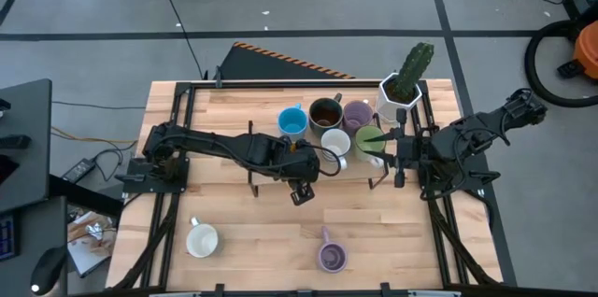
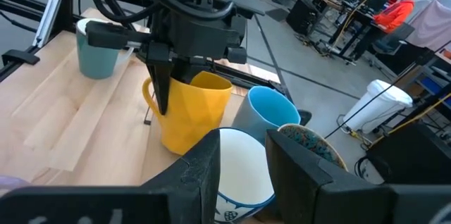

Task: Place coffee mugs
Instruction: Put the yellow mug on the shelf

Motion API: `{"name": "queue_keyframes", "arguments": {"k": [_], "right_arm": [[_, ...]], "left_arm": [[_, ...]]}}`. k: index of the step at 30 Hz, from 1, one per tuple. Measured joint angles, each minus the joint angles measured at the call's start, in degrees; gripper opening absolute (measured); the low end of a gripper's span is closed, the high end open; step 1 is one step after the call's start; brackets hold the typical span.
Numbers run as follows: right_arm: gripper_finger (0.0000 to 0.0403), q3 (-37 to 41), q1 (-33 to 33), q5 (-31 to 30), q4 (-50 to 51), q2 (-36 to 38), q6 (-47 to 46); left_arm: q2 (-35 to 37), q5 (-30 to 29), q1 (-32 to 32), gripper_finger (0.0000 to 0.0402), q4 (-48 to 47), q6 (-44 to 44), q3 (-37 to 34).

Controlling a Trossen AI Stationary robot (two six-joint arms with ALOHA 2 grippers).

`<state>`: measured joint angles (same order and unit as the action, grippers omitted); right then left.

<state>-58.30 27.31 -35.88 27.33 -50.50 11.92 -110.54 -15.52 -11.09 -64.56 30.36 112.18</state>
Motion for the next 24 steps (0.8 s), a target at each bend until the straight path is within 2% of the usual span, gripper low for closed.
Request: {"name": "queue_keyframes", "arguments": {"k": [10,24], "right_arm": [[0.0121,0.0,0.0,1.2,0.0,0.0,0.0],[0.0121,0.0,0.0,1.5,0.0,0.0,0.0]], "left_arm": [[0.0,-0.6,0.0,0.0035,-0.3,0.0,0.0],[-0.2,-3.0,0.1,0.0064,3.6,0.3,-0.1]]}}
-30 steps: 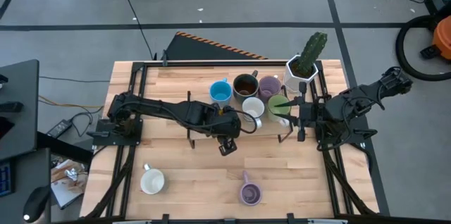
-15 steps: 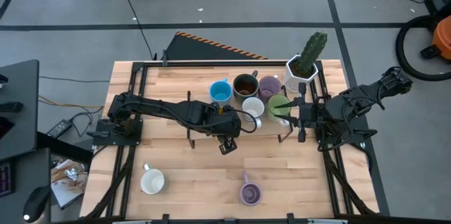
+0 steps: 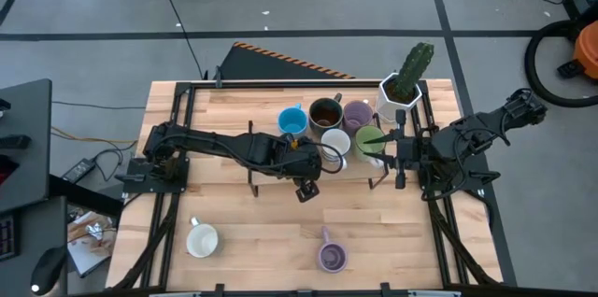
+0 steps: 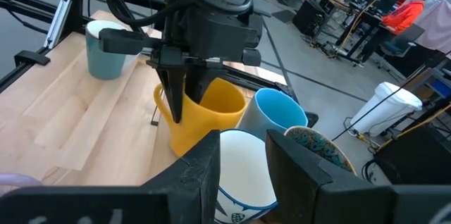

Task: Place coffee mugs
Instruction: Put the yellow mug on the shelf

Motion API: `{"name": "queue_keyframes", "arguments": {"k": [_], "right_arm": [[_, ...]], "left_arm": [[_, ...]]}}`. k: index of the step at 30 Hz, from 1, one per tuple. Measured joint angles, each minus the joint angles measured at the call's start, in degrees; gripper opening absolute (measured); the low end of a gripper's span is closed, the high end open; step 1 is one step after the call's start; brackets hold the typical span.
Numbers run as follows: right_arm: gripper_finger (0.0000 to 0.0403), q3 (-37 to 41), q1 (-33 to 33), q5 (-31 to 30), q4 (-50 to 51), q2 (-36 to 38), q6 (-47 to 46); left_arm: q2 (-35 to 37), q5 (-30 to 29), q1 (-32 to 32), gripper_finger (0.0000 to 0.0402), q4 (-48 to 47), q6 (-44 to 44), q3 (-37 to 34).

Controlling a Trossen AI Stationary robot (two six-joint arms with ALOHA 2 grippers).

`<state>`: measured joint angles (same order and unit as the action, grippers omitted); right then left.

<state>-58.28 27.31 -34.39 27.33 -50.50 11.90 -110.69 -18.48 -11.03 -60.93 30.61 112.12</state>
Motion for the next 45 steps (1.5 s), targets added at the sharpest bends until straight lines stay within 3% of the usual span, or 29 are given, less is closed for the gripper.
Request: {"name": "queue_keyframes", "arguments": {"k": [15,45], "right_arm": [[0.0121,0.0,0.0,0.1,1.6,0.0,-1.1],[0.0121,0.0,0.0,0.1,2.0,0.0,-1.4]], "left_arm": [[0.0,-3.2,0.0,0.0174,2.5,-1.6,0.0],[0.1,-16.3,0.0,0.0167,7.6,-13.3,0.0]]}}
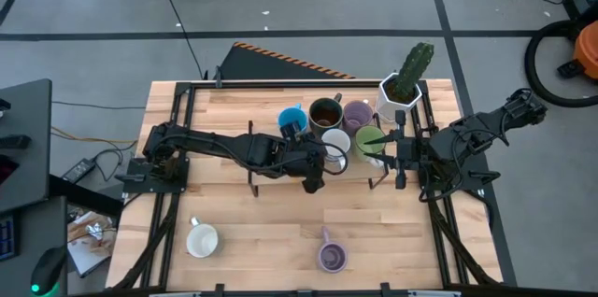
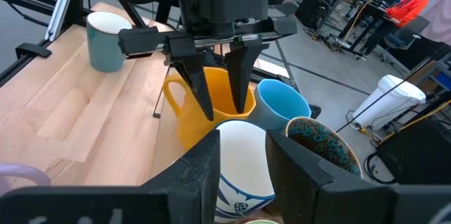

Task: Place coffee mugs
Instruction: Put the yellow mug on the shelf

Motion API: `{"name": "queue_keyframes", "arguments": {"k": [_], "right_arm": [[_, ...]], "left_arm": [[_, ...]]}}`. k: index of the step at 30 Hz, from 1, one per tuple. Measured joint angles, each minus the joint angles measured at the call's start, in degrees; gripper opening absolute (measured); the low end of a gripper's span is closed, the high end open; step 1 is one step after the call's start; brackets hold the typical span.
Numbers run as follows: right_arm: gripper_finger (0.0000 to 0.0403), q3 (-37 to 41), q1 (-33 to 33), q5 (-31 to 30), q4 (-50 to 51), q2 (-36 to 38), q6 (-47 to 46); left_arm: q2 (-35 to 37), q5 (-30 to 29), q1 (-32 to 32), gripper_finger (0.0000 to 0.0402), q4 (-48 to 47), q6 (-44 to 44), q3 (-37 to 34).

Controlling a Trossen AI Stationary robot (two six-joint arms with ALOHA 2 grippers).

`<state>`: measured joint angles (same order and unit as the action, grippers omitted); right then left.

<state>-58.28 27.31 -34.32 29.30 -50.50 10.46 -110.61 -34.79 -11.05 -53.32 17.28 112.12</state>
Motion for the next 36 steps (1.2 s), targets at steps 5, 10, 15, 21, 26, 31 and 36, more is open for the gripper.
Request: {"name": "queue_keyframes", "arguments": {"k": [5,10,15,21,26,31,36], "right_arm": [[0.0121,0.0,0.0,0.0,0.0,0.0,0.0],[0.0121,0.0,0.0,0.6,0.0,0.0,-0.1],[0.0121,0.0,0.0,1.4,0.1,0.0,-0.4],[0.0121,0.0,0.0,1.4,0.1,0.0,-0.3],[0.0121,0.0,0.0,1.4,0.3,0.0,-0.4],[0.0121,0.0,0.0,1.4,1.0,0.0,-0.8],[0.0121,0.0,0.0,1.4,0.9,0.0,-0.4]], "left_arm": [[0.8,0.0,0.0,0.0167,1.1,-0.1,0.0],[4.2,0.0,-0.4,0.0167,1.4,-0.6,0.0],[6.5,-4.4,-3.0,0.0167,0.8,-5.1,0.0],[6.6,-8.2,-8.5,0.0166,-2.4,-5.5,0.0],[7.7,-12.5,-13.6,0.0166,-5.8,0.6,-4.6],[10.8,-18.2,-19.4,0.0166,-6.1,9.7,-10.6],[11.2,-20.2,-21.4,0.0166,-6.7,19.5,-15.7]]}}
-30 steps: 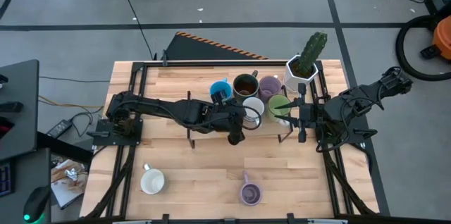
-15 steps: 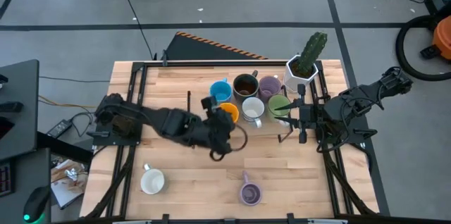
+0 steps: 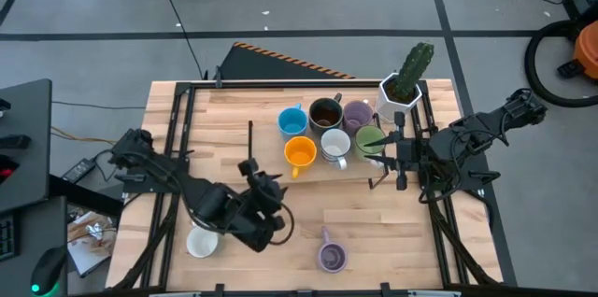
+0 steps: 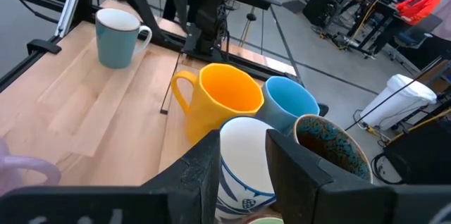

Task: Place coffee mugs
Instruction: Put the yellow mug on the shelf

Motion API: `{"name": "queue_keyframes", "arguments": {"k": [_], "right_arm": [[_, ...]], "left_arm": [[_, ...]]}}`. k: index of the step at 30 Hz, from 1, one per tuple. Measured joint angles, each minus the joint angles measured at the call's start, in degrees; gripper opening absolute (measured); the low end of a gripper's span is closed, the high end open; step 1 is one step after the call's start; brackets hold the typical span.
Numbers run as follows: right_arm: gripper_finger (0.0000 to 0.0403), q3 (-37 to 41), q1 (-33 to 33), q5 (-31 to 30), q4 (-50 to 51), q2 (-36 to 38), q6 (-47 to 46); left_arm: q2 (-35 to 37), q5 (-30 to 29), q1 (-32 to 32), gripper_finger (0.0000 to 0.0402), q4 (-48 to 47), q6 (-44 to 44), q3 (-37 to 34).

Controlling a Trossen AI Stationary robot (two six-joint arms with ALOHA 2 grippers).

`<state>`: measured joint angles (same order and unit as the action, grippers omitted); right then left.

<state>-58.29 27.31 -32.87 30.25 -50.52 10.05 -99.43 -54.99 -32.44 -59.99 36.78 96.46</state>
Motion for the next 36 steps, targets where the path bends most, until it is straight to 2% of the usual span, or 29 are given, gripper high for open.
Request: {"name": "queue_keyframes", "arguments": {"k": [7,13,20,26,36], "right_arm": [[0.0121,0.0,0.0,0.1,0.1,0.0,0.1],[0.0121,0.0,0.0,1.1,0.0,0.0,0.1],[0.0121,0.0,0.0,1.1,0.1,0.0,0.1],[0.0121,0.0,0.0,1.4,0.3,0.0,0.0],[0.0121,0.0,0.0,1.5,0.3,0.0,0.0]], "left_arm": [[0.1,1.2,2.0,0.0166,2.6,10.9,-8.8],[0.1,0.6,4.9,0.0166,4.4,13.6,-12.1],[0.1,5.6,6.8,0.0166,16.1,4.6,-15.3],[0.0,3.6,6.9,0.0166,17.2,2.4,-15.5],[-1.6,4.3,8.9,0.0166,25.4,-6.5,-15.5]]}}
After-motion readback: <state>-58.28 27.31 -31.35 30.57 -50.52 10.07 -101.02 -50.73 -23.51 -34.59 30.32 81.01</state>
